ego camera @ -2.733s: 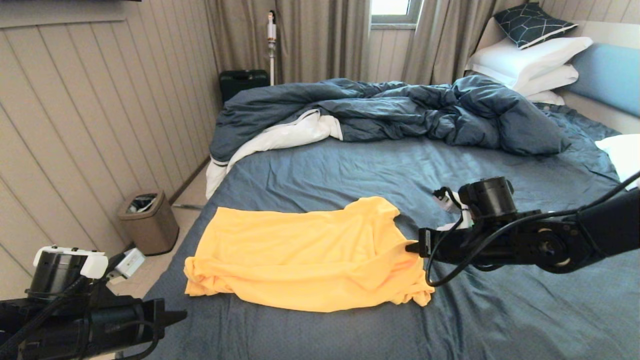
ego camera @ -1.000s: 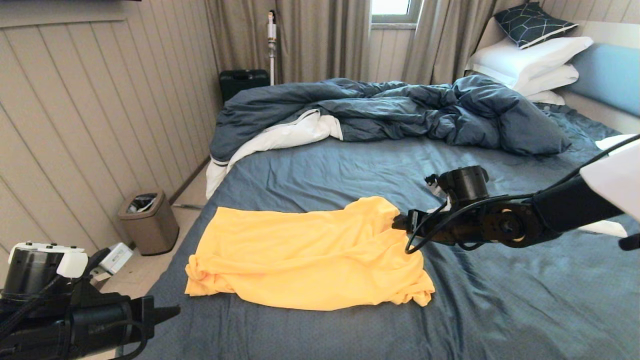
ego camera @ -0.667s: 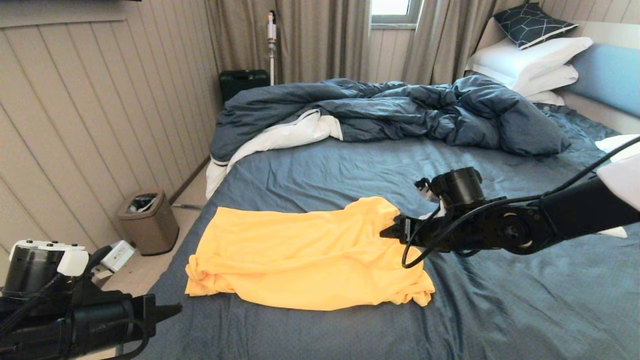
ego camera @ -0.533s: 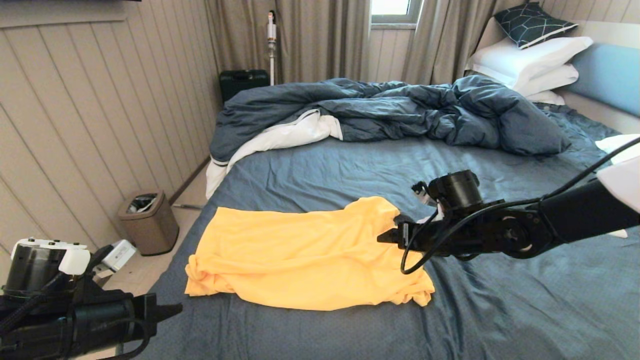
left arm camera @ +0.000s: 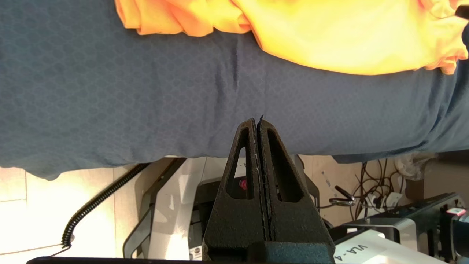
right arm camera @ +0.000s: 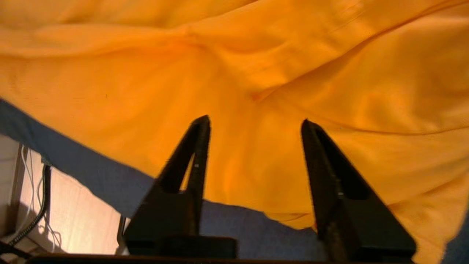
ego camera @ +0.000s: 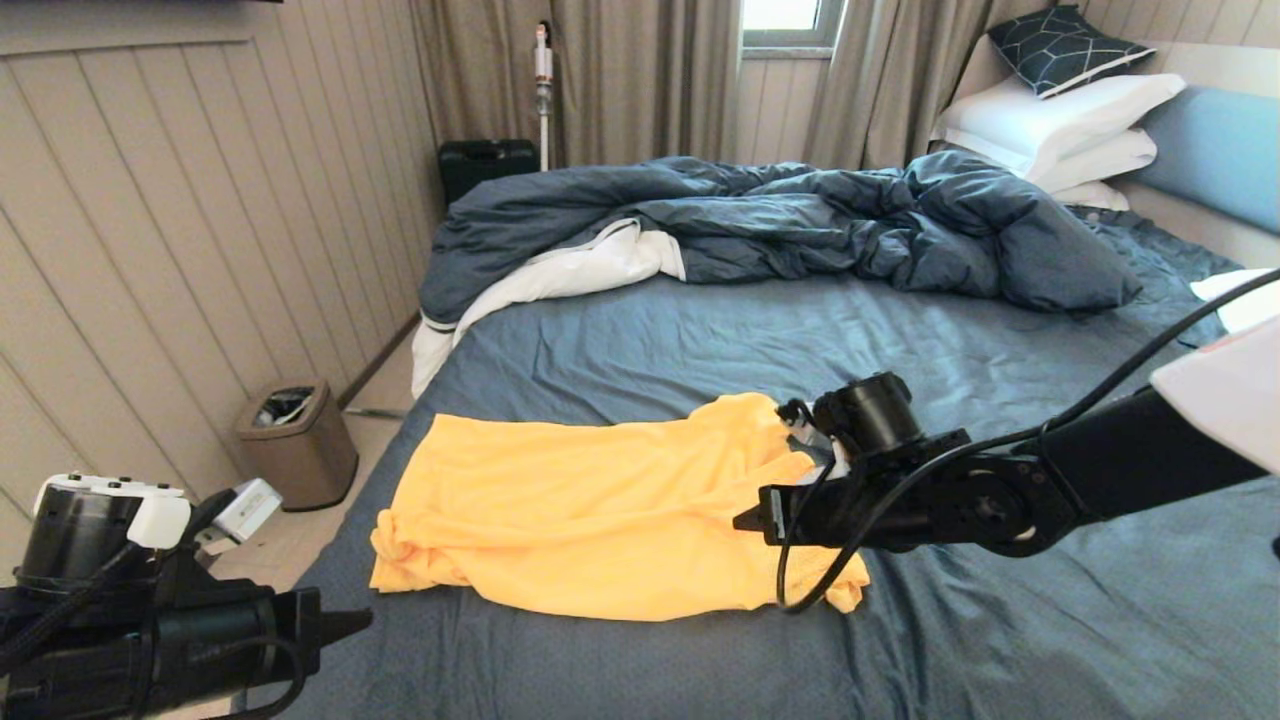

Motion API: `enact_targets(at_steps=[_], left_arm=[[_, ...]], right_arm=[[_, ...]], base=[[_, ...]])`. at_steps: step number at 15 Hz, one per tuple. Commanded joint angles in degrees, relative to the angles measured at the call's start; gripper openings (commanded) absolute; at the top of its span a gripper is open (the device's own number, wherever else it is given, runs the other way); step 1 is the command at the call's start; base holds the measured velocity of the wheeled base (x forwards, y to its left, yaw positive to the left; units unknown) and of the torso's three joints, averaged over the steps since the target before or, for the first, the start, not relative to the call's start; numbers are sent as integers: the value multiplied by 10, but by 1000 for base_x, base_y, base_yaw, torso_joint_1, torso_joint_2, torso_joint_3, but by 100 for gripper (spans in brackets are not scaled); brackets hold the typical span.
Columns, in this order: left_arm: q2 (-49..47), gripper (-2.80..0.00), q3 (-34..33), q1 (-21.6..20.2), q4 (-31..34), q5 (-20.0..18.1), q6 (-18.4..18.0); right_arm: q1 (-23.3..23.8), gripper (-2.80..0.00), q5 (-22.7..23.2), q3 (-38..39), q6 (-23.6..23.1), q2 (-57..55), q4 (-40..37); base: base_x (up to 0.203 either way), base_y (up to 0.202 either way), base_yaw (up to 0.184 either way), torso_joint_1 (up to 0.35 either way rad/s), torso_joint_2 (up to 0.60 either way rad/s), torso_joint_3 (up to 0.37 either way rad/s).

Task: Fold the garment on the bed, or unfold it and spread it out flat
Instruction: Fold the yellow T-shirt

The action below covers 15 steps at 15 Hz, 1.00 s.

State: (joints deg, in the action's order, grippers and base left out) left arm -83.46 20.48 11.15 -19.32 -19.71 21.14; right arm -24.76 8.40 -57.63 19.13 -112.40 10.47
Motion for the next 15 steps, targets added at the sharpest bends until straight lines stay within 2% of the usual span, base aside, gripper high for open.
enact_targets(at_steps=[1, 9, 15], left_arm=[[-2, -280, 2, 3, -1, -1, 2], [-3, -280, 1, 4, -1, -2, 2], [-5, -280, 3, 5, -1, -2, 2]], right_arm=[[-11, -280, 0, 2, 1, 0, 1], [-11, -280, -4, -34, 2, -75, 3], [-9, -280, -34, -89, 8, -100, 5]], base=[[0, 0, 0, 0, 0, 0], [0, 0, 0, 0, 0, 0], [0, 0, 0, 0, 0, 0]])
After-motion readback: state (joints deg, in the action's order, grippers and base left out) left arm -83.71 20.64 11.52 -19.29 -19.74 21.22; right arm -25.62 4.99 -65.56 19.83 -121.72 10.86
